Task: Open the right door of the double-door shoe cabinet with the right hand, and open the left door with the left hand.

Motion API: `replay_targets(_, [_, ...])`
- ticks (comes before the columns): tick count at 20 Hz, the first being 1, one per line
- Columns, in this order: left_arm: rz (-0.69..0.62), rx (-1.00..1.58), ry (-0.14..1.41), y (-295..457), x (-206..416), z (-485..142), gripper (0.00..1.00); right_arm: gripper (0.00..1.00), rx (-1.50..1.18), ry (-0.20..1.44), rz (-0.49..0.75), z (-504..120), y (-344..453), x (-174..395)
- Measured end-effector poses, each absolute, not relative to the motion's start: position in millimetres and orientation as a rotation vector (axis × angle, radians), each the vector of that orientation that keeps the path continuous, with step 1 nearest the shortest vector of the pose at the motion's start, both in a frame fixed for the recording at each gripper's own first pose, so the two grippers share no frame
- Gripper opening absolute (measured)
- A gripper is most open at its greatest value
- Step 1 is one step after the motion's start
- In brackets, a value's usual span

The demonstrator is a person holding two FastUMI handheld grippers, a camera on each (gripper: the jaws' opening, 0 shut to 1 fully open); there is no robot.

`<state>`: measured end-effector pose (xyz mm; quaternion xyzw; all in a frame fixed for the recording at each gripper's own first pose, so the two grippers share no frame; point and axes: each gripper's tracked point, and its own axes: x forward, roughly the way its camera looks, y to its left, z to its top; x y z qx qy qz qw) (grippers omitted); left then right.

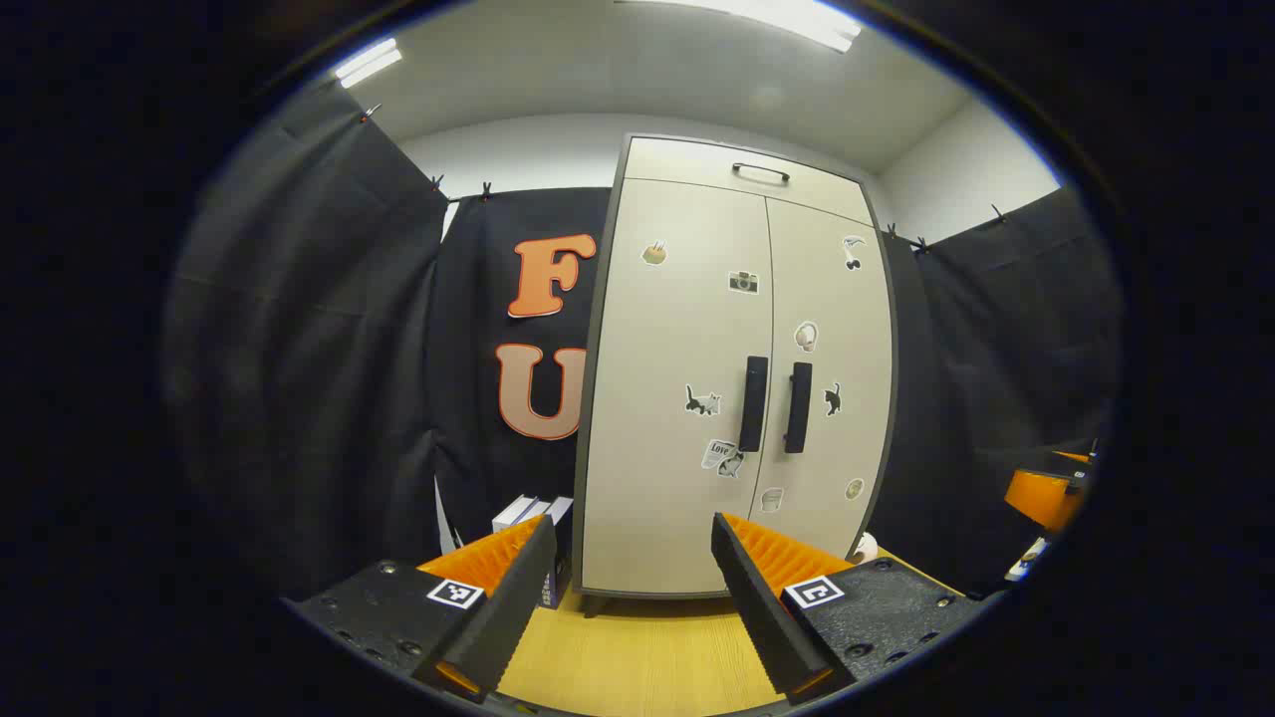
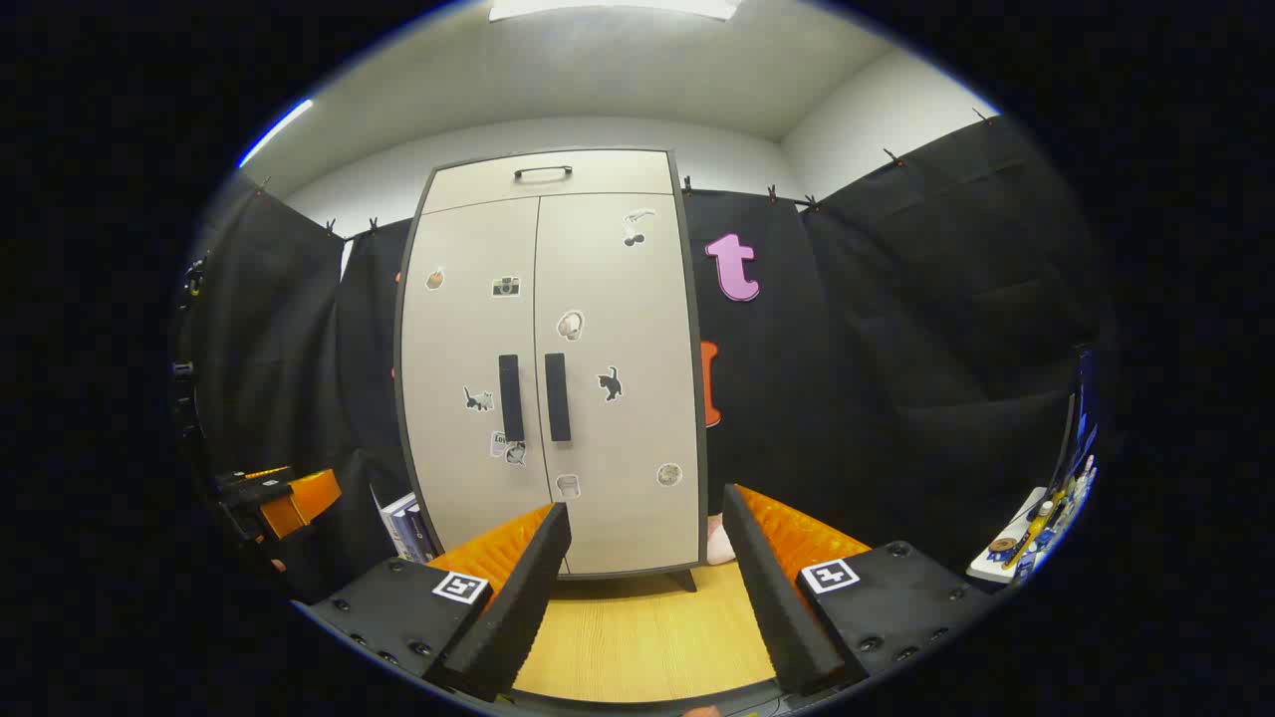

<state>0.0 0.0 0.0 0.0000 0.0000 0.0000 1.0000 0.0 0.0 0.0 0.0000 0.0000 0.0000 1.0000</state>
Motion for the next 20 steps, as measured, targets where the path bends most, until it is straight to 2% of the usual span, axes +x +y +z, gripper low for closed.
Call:
replay_targets(1, [-0.01, -0.007, -0.016, -4.6, -0.6, 6.4, 0.95, 0.98, 0.012, 0.017, 0.011, -1.3, -0.5, 0.9])
replay_targets(3, [-0.019, -0.014, -0.024, -14.0, -2.5, 12.0, 0.94, 0.99, 0.011, 0.03, 0.013, -0.7, -8.1, 5.0])
replay_targets(8, [-0.022, -0.042, -0.003, -30.5, -5.7, 12.4, 0.94, 0.99, -0.029, -0.035, 0.011, 25.9, -24.7, 19.9])
replay_targets(20, [0.018, -0.081, -0.011, -45.1, 16.7, 12.5, 0.95, 0.99, -0.055, 0.002, 0.033, 29.3, -37.3, 51.7])
